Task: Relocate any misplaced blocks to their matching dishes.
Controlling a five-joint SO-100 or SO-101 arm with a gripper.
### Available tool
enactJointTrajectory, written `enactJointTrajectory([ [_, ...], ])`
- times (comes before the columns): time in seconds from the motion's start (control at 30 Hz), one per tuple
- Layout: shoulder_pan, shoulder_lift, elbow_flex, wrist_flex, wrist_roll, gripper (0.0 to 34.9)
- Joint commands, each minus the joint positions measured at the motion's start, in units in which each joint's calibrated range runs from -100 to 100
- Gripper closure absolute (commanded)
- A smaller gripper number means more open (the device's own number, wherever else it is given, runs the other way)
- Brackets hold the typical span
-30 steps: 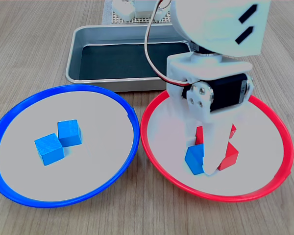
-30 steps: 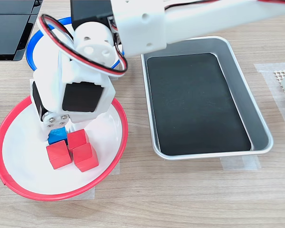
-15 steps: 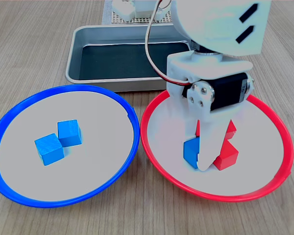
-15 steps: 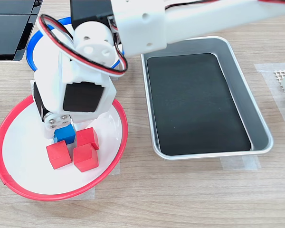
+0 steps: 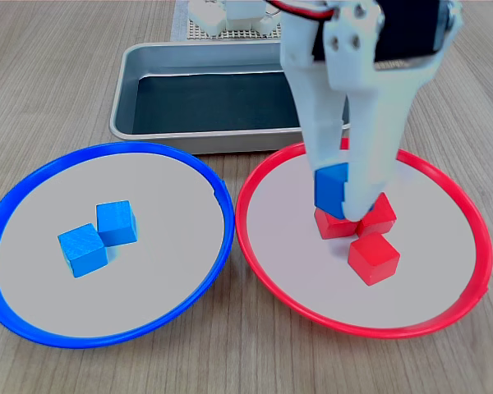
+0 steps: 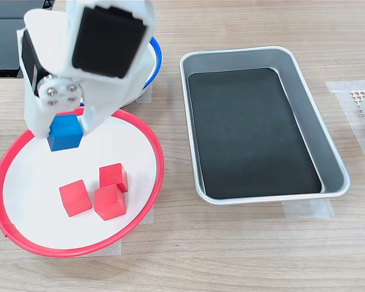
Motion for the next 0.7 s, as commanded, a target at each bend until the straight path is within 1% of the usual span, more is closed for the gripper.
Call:
enactJointTrajectory([
  [0.0, 4.06, -5.15, -0.78, 1.98, 1.32, 34.6],
  [0.1, 7.73, -5.32, -0.87, 2.14, 2.49, 34.6],
  [0.23, 12.44, -5.23, -0.24, 0.41, 4.20, 34.6],
  [0.37, 15.55, -4.64, 1.13, -1.98, 5.32, 34.6],
  [0.5, 17.52, -3.44, 2.68, -4.46, 6.15, 34.6],
  [0.67, 18.46, -0.71, 2.86, -5.95, 6.35, 34.6],
])
